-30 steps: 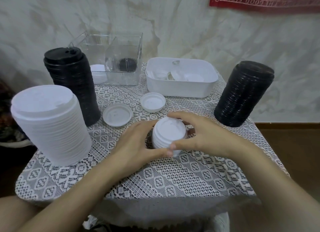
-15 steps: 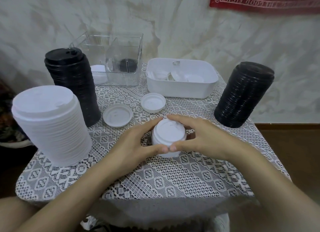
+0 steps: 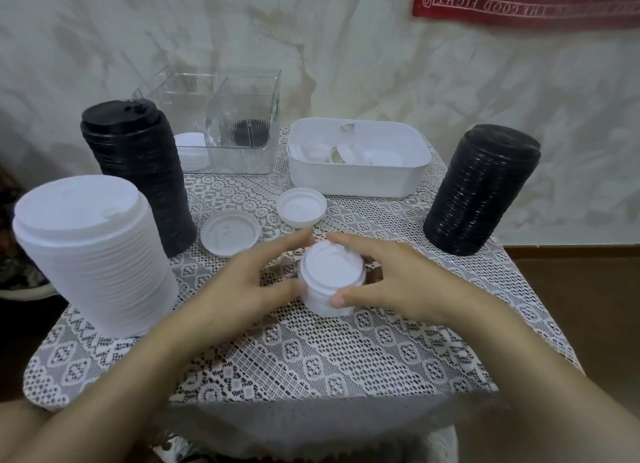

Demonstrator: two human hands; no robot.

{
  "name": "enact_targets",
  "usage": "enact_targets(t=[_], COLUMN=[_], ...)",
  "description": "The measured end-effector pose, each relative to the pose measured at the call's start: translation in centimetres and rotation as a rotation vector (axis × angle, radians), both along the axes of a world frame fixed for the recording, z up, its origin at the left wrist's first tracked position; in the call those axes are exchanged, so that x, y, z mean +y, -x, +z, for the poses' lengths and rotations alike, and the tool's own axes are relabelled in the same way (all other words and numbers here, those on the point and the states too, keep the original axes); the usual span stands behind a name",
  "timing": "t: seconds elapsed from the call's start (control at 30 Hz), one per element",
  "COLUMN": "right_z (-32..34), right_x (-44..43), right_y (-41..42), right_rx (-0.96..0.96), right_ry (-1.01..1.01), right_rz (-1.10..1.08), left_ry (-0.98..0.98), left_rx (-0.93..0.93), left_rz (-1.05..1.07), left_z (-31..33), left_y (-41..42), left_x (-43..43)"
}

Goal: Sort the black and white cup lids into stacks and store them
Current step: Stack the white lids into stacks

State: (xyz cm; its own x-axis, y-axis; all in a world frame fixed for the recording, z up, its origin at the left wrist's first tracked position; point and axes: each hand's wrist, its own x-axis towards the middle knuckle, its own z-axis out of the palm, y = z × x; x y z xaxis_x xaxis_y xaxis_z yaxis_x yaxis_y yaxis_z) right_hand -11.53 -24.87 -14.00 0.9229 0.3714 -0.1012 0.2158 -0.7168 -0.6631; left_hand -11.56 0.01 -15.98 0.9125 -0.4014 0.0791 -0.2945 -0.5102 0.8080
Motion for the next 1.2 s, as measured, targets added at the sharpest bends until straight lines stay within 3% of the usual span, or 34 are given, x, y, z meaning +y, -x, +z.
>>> enact_targets(t=[0.07,0.2,0.33,0.5,0.63,0.77,0.93,1.07,1.2], right_z=[0.1,0.5,0.4,0.3,0.2,0.1,0.2,1.2,1.9], right_x=[-0.1,0.0,-0.1,-0.4,-0.6,-0.6,0.3,1.5,1.7], right_y=[0.0,-0.1,-0.1,-0.4,-0.6,-1.0,-2.0,-2.3,-1.9], right_rx=[0.022,0.031,0.03,0.024,0.007,-0.065,-0.179,-0.253,-0.303], right_ry=[-0.006,0.003,-0.032,-0.06,-0.083,-0.112,-0.178,-0.245,-0.135], right_rz=[0.005,0.011,0.017,0.037,0.013,-0.064,-0.168,-0.157,-0.131], left_ry=[0.015,-0.332,-0.568,-0.561,-0.298,0.221,0.728,0.911,0.845], left_rx=[-0.085,-0.464,-0.433,-0.41,-0.416,-0.207,0.055,0.159,0.086], left_rz=[0.108,0.33,0.45,0.53,0.52,0.475,0.382,0.286,0.295], left_z=[-0.3,-2.4,-3.2,-1.9,-0.1,0.8,1.1,1.7,1.6], left_y=[-0.7,-2.2,-2.8,-2.3,-1.3,-1.0,-1.7,-1.6,-1.2], left_x=[0.6,0.7,1.0,0.6,-0.5,-1.2,-1.6,-2.4,-3.0])
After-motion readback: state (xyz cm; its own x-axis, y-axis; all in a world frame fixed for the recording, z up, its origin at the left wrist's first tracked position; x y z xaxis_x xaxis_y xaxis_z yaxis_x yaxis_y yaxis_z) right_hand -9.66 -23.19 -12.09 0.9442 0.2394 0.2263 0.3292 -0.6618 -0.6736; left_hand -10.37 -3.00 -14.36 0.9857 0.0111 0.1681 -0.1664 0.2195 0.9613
